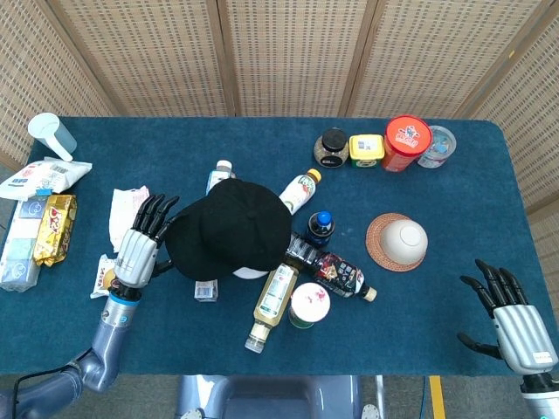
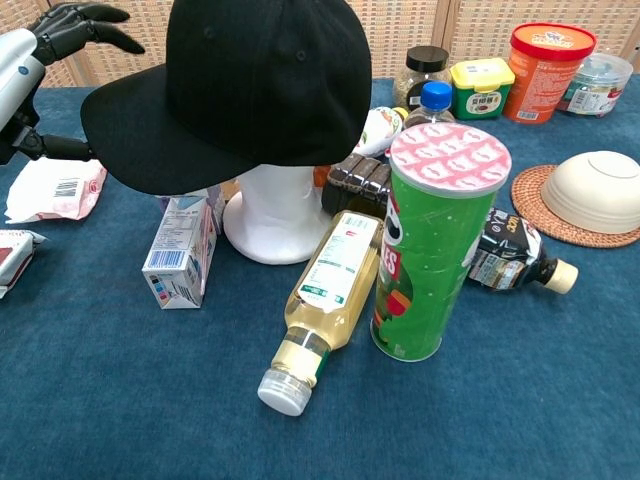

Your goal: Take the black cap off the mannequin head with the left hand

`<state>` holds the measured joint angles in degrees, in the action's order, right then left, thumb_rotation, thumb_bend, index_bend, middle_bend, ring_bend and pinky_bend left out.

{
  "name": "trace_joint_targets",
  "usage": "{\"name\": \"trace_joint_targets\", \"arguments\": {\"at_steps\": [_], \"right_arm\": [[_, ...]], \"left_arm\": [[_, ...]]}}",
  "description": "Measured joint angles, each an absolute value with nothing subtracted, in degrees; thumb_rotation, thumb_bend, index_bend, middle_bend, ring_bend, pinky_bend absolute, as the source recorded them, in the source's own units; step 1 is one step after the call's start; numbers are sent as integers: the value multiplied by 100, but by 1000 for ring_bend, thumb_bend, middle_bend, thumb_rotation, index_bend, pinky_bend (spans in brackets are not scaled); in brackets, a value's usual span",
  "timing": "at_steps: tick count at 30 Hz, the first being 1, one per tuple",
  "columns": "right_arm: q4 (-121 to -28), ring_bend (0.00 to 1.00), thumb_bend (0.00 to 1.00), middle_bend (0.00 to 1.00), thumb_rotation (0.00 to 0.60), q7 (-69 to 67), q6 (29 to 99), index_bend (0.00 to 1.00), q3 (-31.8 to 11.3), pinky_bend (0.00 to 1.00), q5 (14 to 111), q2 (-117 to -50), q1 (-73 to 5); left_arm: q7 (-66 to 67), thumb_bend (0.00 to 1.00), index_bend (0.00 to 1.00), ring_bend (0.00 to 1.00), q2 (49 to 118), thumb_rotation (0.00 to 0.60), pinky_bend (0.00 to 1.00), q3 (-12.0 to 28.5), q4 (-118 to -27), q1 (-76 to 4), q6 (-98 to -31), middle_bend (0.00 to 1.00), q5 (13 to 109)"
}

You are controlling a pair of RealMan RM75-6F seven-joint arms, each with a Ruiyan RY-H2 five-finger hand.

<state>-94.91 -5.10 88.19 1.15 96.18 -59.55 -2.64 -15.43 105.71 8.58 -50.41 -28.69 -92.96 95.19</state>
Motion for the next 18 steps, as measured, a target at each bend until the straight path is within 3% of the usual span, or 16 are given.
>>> {"name": "trace_joint_targets", "arguments": {"at_steps": [3,9,18], "right_arm": [[-9492,0,116,0,600,-508,8822,172,116,0,9622,-5957,-264],[-9497,0,116,0,600,-518,8821,172,129,0,9640,-5953,-266],[-9488,0,117,0,600,-559,8811,174,135,0,9635,-5944,-273]], "left_arm": [[-1639,432,581,247,10632,600,363,866,-4889,-2863,-9431,389,9517],[-1757,441,620,340,10848,600,475,958,-4487,-2905,-9700,420,9480],[-1795,455,718,417,11027,600,539,1052,-4230,-3039,-10017,518,9457]]}}
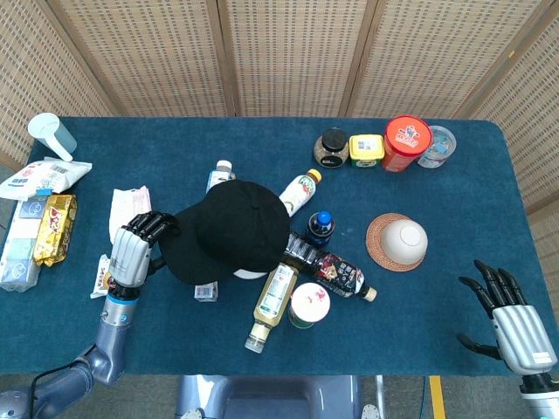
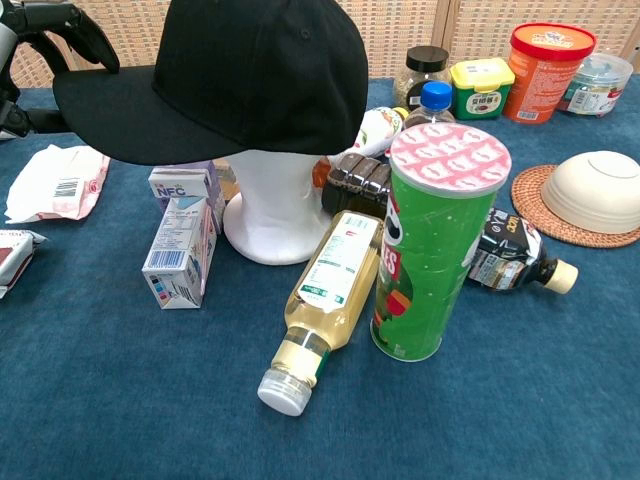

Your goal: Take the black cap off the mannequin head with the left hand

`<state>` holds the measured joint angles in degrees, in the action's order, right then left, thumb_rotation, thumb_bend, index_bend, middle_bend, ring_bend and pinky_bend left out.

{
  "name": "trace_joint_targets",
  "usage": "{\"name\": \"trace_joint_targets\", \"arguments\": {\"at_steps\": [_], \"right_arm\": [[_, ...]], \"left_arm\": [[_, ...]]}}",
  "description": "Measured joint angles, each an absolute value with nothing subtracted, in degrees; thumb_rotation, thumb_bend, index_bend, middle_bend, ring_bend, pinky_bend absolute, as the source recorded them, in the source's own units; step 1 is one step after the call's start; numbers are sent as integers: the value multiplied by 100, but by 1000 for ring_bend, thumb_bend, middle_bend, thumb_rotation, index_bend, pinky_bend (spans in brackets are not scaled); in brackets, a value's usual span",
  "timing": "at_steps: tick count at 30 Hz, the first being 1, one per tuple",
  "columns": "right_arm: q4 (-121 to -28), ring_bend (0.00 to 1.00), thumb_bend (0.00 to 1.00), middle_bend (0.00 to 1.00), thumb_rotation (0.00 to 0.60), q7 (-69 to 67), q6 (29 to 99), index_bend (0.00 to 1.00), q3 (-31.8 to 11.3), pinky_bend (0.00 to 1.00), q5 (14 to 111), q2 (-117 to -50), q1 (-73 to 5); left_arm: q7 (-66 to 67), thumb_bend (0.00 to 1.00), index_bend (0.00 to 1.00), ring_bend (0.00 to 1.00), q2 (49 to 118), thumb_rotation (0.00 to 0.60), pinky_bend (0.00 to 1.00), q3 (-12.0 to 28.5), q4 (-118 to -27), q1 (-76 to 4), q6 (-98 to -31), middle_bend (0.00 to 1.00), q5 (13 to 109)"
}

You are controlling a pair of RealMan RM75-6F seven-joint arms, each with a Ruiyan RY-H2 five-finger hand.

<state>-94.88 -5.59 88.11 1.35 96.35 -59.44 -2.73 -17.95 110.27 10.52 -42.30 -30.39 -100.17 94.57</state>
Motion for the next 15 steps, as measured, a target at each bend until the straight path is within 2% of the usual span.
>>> {"name": "trace_joint_targets", "arguments": {"at_steps": [15], "right_arm": [[-9485,0,118,0,600,-592,8830,175,147,0,9658,-5937,-271]], "left_arm": [[-1703,452,811,471,10999,600,592,1348,-4327,-3378,-10424,589,9427]]}}
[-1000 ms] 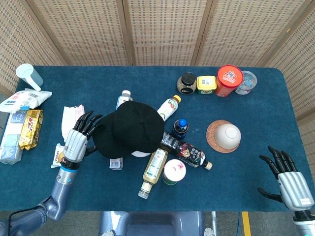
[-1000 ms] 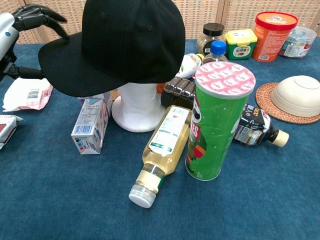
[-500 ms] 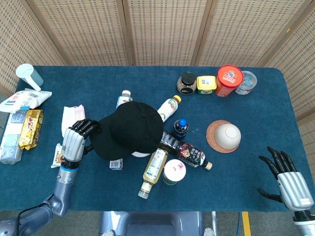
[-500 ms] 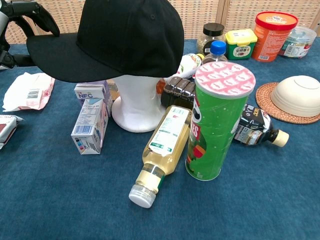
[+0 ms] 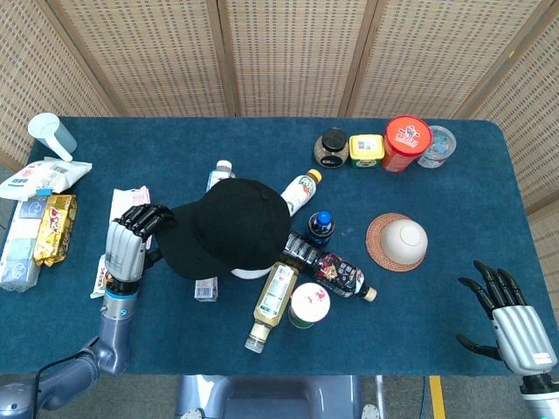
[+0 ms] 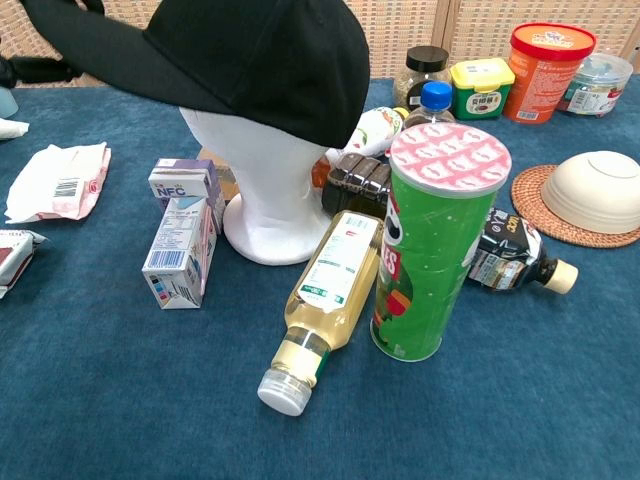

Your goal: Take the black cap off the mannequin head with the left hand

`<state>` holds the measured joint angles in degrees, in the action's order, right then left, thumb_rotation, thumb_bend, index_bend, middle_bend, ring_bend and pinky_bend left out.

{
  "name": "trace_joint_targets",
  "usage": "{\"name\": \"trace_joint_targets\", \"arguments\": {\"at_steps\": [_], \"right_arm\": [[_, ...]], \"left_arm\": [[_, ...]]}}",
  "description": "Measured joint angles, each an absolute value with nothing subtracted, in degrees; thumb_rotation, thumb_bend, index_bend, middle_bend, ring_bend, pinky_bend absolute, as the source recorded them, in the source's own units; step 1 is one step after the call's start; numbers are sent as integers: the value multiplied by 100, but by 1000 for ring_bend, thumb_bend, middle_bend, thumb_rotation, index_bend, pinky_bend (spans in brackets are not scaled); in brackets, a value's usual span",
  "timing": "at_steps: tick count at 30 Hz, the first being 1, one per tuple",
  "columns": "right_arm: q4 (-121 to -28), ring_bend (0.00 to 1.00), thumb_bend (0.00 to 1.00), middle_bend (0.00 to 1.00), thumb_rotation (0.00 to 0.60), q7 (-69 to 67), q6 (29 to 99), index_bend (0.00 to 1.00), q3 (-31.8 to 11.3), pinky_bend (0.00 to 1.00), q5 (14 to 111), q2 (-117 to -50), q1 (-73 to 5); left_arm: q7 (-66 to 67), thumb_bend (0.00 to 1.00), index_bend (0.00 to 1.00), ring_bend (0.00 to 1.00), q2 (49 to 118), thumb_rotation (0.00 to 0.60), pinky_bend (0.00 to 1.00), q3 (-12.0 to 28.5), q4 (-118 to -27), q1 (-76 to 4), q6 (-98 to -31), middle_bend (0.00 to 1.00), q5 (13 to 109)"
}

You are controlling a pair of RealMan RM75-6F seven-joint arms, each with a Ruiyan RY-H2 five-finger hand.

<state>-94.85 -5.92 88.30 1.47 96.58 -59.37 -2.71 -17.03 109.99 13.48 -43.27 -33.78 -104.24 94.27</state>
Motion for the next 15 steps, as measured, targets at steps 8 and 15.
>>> {"name": "trace_joint_targets", "arguments": {"at_steps": [8,15], "right_arm": [[-9470,0,118,0,600,-610,8824,175,131,0,9622,-5939,-276],[-9456,0,116,0,600,-620,8792,175,113,0,9561,-5941,-284]], "left_arm": [[-1165,452,813,473,10864,600,592,1652,-4720,-3950,-10305,593,9459],[-896,452,817,473,10803,600,592,1995,-4962,-4450,-10043,597,9346]]}}
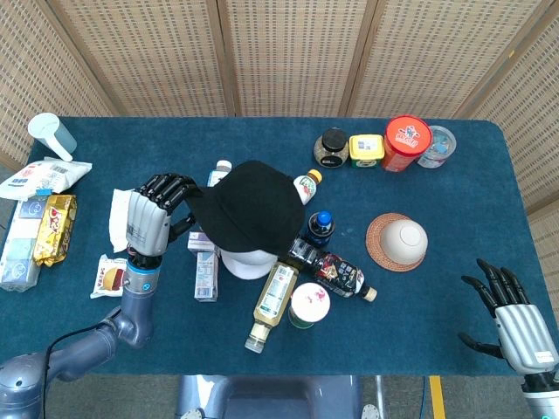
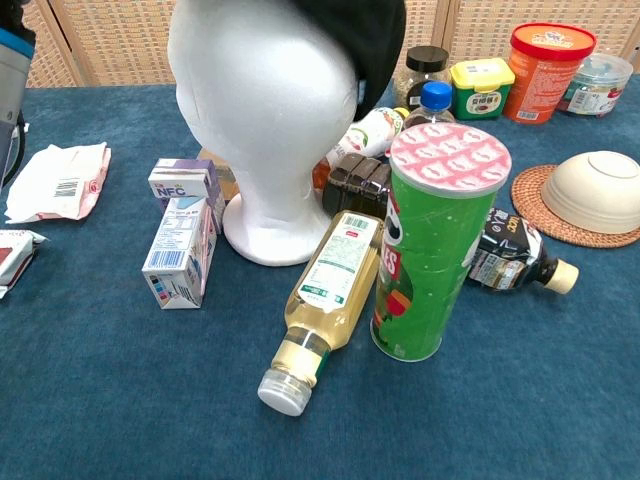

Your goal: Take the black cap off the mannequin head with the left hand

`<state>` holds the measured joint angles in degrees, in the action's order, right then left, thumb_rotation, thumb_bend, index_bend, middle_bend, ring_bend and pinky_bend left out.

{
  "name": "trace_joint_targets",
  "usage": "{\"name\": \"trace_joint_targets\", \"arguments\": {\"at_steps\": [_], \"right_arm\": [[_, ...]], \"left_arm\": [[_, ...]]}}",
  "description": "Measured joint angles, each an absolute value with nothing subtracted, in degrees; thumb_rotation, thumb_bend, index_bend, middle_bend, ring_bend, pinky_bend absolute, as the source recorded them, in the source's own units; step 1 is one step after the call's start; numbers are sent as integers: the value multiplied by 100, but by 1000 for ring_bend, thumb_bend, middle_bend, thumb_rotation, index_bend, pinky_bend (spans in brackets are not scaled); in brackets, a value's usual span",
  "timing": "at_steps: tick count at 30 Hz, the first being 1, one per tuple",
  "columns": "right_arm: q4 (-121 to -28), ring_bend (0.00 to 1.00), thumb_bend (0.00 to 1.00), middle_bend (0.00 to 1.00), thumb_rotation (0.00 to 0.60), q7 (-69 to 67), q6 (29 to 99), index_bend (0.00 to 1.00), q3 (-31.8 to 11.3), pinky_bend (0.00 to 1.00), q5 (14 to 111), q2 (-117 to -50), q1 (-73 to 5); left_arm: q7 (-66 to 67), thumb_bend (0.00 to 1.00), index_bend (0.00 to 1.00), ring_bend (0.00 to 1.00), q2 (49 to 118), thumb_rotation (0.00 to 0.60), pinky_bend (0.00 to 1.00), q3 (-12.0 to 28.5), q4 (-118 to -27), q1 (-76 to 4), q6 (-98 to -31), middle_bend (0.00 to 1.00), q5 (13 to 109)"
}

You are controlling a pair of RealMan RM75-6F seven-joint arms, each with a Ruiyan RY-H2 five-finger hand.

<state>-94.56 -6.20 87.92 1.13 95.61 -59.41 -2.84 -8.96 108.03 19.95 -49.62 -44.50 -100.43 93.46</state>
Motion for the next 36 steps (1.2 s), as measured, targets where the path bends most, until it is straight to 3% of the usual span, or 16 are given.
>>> {"name": "trace_joint_targets", "arguments": {"at_steps": [9,18,26,36], "right_arm": [[-9429,0,118,0,600,-646,8716,175,87,0,9466,-5945,-310],[-9404,0,116,0,600,-754,8725,175,94,0,9479,-5911,-311],[-9440,0,117,0,600,-699,8710,175,143,0,9601,-5928,-326],[-9540,0,117,0,600,-472,8624,175,238,0,9735,-6012,-355]], "left_arm": [[-679,452,817,473,10547,600,592,2346,-5481,-4743,-9985,597,9175],[-907,452,817,473,10039,600,592,2536,-5513,-4498,-10011,597,8790],[-1768,452,817,473,9956,600,593,2528,-4460,-4116,-9763,597,8302],[-2744,452,817,473,10694,600,597,2084,-2656,-3702,-9297,597,8017]]}}
